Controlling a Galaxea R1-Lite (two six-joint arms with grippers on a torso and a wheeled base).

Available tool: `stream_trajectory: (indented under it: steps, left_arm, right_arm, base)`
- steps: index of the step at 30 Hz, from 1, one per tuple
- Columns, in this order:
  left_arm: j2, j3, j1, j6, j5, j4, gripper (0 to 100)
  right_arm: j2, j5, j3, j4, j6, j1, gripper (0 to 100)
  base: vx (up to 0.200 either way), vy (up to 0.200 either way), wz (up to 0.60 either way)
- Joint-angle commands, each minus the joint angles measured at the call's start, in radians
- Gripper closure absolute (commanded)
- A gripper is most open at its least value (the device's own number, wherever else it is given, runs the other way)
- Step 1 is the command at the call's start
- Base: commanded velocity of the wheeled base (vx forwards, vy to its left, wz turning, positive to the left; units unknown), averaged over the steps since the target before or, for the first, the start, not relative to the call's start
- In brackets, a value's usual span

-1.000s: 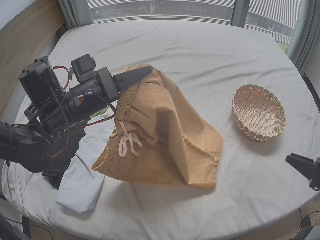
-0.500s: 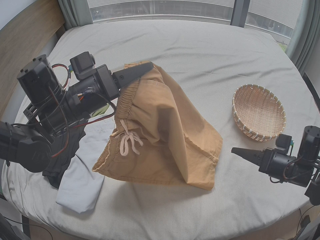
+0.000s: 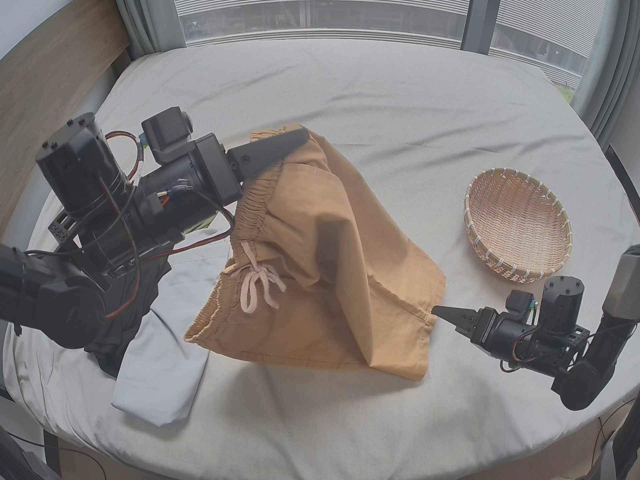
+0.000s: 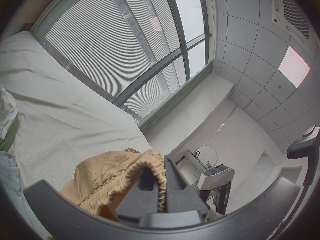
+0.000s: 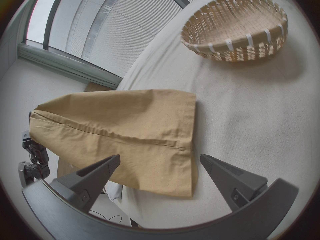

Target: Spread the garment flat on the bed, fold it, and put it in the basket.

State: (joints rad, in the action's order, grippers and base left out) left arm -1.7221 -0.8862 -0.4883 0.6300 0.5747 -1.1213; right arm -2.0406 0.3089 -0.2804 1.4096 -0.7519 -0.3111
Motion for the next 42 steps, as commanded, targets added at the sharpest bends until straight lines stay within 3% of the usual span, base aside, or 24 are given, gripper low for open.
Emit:
stream_trajectory:
  steps: [1, 8, 12, 25, 26, 42]
  left_arm:
    - [-0.014, 0.000, -0.003, 0.000, -0.003, -0.002, 100]
    - [-0.020, 0.000, -0.004, 0.000, -0.003, -0.015, 100]
    - [-0.024, 0.001, -0.004, 0.000, -0.006, -0.017, 100]
    - [-0.040, 0.007, -0.007, -0.001, -0.013, -0.040, 100]
    - [-0.043, 0.010, -0.007, -0.001, -0.013, -0.046, 100]
    - [-0.048, 0.024, -0.006, -0.001, -0.012, -0.069, 100]
  right_arm:
    - [-0.115, 0.002, -0.003, 0.031, -0.003, 0.013, 0]
    - [-0.216, 0.001, -0.060, 0.112, -0.026, 0.006, 0]
    - [-0.219, 0.010, -0.095, 0.112, -0.061, 0.001, 0]
    - [-0.219, 0.022, -0.131, 0.115, -0.061, -0.026, 0]
    - [-0.220, 0.024, -0.134, 0.115, -0.061, -0.029, 100]
    - [-0.154, 0.019, -0.128, 0.111, -0.064, -0.051, 100]
  base:
    - [0.000, 0.000, 0.00]
    - [0.000, 0.000, 0.00]
    - [0.000, 0.000, 0.00]
    - [0.000, 0.000, 0.00]
    - [0.000, 0.000, 0.00]
    - [0.000, 0.000, 0.00]
